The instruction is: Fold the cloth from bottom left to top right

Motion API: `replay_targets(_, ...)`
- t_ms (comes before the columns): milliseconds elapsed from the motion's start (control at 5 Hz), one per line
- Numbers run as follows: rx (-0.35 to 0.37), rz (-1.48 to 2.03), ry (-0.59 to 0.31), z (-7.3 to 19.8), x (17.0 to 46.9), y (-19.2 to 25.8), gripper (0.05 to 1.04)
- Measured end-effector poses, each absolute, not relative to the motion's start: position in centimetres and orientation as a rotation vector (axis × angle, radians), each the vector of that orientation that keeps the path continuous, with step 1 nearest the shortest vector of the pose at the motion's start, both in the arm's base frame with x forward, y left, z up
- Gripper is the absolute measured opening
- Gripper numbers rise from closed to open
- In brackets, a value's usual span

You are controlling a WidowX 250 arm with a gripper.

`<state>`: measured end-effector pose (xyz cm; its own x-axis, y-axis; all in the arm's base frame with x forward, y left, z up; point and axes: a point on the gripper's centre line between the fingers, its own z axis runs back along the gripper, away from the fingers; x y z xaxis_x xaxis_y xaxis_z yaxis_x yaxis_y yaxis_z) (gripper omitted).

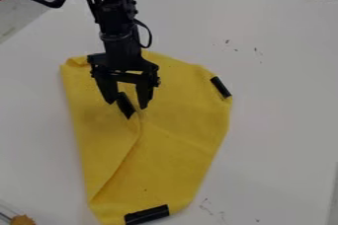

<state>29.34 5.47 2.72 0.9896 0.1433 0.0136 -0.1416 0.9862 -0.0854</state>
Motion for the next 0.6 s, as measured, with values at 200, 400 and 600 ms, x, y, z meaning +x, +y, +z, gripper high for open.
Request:
replay_targets(200, -0.097, 0.189, -0.081, 3.98, 30.19, 4.46, 1.002)
replay_targets(400, -0.033, 0.135, -0.079, 4.58, 30.65, 3.97, 0.999)
replay_targets(600, 0.008, 0.087, -0.089, 4.71, 30.89, 4.37, 0.999)
